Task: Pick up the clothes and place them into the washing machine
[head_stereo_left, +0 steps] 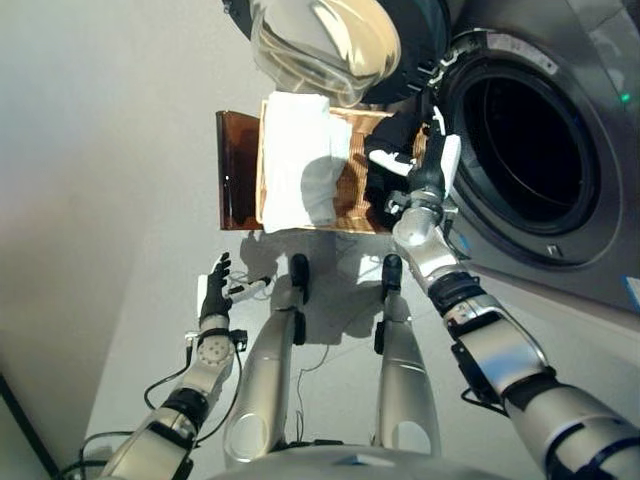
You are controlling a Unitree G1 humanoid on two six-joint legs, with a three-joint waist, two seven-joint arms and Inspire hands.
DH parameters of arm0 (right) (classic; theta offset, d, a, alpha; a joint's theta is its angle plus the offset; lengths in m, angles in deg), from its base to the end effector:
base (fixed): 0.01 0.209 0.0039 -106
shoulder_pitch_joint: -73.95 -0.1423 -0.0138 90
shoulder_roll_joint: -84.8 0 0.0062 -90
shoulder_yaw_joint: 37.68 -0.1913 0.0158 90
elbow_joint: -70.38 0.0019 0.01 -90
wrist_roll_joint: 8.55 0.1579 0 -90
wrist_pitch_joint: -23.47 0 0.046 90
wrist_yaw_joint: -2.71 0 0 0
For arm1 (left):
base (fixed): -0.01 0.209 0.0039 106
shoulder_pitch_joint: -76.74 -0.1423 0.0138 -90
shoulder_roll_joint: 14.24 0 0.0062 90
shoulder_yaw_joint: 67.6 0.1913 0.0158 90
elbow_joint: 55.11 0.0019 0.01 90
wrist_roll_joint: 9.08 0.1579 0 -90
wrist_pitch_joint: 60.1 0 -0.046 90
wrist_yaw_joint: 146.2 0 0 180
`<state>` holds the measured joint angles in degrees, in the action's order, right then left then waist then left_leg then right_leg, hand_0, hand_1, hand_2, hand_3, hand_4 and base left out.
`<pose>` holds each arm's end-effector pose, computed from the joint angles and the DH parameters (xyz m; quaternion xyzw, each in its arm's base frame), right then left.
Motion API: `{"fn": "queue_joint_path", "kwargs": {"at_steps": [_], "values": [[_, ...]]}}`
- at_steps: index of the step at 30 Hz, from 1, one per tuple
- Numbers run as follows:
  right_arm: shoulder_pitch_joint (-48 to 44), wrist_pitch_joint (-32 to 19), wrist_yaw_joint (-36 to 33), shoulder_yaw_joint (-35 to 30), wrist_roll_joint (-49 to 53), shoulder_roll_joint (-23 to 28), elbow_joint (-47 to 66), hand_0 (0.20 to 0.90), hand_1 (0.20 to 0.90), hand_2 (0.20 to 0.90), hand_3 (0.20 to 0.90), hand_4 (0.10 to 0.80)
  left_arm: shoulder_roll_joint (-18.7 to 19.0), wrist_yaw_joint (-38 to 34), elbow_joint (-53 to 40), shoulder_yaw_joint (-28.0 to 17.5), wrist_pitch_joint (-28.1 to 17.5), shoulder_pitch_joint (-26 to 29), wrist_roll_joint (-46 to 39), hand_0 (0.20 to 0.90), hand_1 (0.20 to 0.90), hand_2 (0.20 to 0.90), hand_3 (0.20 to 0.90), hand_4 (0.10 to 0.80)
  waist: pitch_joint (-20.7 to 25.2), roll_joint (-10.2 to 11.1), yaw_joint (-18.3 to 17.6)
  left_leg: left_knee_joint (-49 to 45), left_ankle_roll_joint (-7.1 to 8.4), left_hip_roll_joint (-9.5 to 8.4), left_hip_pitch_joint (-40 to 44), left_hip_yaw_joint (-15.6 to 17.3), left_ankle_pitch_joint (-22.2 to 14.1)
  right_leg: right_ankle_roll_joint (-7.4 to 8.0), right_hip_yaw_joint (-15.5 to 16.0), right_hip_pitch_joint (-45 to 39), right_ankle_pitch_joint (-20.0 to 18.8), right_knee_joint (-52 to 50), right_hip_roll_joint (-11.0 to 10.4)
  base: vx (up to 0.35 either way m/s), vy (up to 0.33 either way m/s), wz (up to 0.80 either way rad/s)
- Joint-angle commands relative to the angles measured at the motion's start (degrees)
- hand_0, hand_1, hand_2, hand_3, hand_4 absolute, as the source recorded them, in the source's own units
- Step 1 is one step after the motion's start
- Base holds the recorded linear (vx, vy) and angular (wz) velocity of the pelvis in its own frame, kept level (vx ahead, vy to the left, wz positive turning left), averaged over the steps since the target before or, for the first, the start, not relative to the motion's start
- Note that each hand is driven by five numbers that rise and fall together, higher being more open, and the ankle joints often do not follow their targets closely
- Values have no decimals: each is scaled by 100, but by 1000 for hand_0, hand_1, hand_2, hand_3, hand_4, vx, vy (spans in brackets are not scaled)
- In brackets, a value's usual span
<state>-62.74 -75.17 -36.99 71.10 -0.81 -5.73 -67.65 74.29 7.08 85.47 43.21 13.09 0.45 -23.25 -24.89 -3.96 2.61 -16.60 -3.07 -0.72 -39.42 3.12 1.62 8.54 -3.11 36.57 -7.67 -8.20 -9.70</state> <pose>0.3621 -0.1351 0.1001 -0.1548 -0.0980 -0.2154 0.9592 0.2234 0.1757 -0.0683 0.1322 0.1739 0.1392 0.9659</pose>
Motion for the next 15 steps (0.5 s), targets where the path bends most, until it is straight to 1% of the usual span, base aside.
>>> {"fn": "queue_joint_path", "kwargs": {"at_steps": [1,6,15], "values": [[-175,-411,42,32,-50,421,571,900,900,900,900,800,306,-145,-385,-176,-202,-229,-16,900,900,900,900,800,-3,-249,211,735,545,228,255,49,299,-276,-3,-205,629,-506,176,0,0,0],[-248,-404,130,60,28,512,555,900,900,900,900,800,323,-111,-614,-128,-244,-234,-52,900,900,900,900,800,-87,-341,216,777,551,194,232,63,334,-276,-6,-143,626,-528,163,0,0,0],[-335,-513,162,-80,499,449,432,900,900,900,900,800,384,-64,-1032,-40,-253,-243,-109,900,900,900,900,800,-242,-514,243,872,569,151,160,92,418,-268,-19,-7,588,-540,137,0,0,0]]}}
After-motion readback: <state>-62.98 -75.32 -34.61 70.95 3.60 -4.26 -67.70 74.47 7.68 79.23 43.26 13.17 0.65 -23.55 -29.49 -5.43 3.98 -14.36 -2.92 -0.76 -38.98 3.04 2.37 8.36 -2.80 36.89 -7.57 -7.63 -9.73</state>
